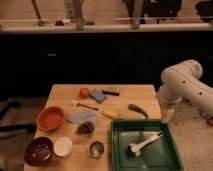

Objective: Place towel in metal cup

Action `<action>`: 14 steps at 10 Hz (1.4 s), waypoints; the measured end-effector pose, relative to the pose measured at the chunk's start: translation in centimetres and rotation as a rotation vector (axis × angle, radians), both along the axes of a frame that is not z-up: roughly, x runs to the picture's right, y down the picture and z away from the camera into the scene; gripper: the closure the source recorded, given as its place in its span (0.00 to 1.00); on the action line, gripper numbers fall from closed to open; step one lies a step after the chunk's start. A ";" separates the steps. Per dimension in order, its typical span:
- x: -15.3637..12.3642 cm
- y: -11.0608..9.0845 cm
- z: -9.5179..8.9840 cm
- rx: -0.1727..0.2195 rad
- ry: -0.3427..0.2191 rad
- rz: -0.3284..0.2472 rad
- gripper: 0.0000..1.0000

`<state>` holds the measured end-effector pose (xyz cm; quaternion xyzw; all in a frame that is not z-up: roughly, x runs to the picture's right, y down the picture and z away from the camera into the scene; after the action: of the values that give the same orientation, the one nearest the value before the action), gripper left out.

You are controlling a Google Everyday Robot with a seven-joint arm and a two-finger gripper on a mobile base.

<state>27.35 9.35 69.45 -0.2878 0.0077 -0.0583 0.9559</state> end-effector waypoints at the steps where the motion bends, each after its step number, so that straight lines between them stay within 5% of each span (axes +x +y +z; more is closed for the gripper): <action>1: -0.7 -1.2 1.0 -0.009 -0.048 -0.085 0.20; 3: -3.3 -3.2 3.1 -0.021 -0.118 -0.212 0.20; 5: -5.0 -3.9 4.8 -0.022 -0.131 -0.253 0.20; 10: -7.3 -2.5 6.4 0.064 -0.125 -0.063 0.20; 14: -8.3 -1.3 7.5 0.061 -0.138 -0.046 0.20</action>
<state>19.02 8.07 76.94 -0.2538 -0.0501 -0.0995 0.9608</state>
